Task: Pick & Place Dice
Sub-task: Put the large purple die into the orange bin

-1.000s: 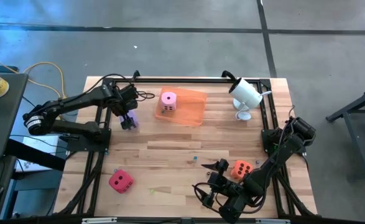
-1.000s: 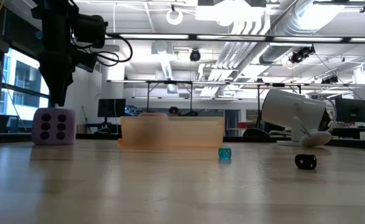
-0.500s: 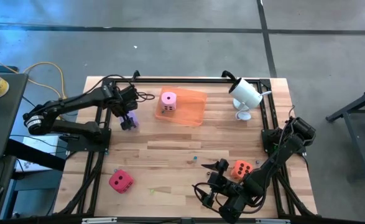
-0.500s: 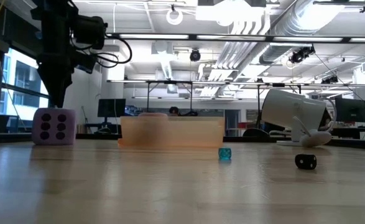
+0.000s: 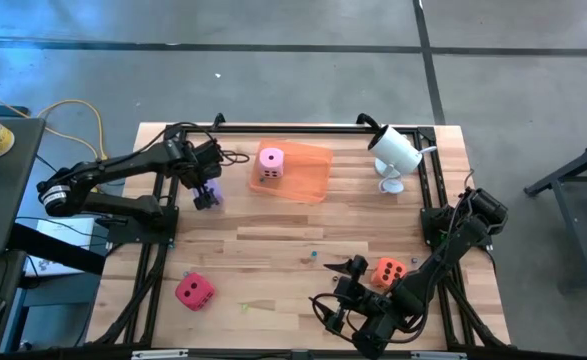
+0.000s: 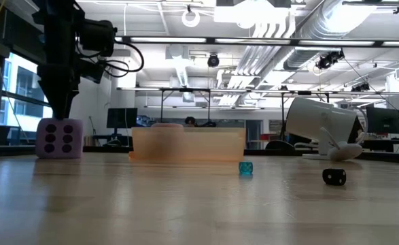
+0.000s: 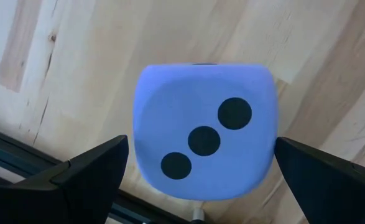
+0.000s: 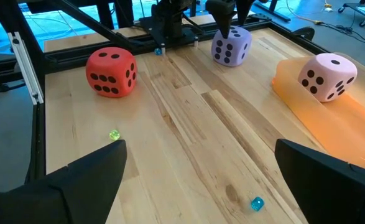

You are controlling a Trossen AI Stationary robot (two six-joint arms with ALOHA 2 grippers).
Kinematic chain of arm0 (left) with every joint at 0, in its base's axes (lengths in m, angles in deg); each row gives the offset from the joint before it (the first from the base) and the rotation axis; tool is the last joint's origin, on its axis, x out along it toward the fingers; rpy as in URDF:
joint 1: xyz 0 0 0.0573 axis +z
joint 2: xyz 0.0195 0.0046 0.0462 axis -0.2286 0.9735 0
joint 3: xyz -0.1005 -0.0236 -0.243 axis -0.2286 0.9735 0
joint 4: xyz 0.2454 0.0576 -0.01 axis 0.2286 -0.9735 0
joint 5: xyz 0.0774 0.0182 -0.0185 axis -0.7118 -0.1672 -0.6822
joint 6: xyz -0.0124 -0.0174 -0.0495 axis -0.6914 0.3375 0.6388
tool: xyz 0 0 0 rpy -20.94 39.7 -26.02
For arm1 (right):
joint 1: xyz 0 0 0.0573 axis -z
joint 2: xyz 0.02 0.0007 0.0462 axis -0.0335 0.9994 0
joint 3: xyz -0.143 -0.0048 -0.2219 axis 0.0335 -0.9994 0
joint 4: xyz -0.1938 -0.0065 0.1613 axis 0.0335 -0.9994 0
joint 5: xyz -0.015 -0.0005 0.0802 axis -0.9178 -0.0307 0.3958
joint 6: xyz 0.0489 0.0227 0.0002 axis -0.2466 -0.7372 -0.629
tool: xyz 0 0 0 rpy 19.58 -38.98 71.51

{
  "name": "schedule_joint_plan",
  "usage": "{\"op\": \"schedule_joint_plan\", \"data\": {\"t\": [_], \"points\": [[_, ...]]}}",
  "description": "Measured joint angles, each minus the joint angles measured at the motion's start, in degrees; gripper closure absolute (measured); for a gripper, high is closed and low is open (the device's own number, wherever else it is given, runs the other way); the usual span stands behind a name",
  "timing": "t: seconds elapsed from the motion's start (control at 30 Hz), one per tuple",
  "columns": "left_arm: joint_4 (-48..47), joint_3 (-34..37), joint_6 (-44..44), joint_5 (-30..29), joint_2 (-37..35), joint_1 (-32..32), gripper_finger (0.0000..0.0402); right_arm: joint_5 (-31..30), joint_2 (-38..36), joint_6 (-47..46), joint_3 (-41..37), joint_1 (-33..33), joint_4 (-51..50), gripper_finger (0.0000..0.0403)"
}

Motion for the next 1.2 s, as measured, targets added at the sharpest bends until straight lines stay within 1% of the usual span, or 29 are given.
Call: {"op": "schedule_joint_plan", "data": {"t": [0.13,0.53,0.87,1.07,1.2], "points": [[0.1,0.2,0.2,0.1,1.3,0.5,0.0008,0.0,0.0,0.0,0.0,0.0,0.1,0.0004],[0.3,0.0,0.0,0.3,9.1,0.6,0.0007,0.0,0.0,0.0,0.0,0.0,0.2,0.0004],[0.4,0.2,0.1,0.3,9.6,0.7,0.0007,0.0,0.0,0.0,0.0,0.0,0.2,0.0004],[0.5,0.2,0.2,1.2,9.7,3.0,0.0008,0.4,0.0,0.0,0.0,0.0,0.2,0.0004],[0.2,0.3,-1.3,2.9,9.7,4.8,0.0011,0.4,0.0,0.0,0.0,0.0,0.2,0.0004]]}}
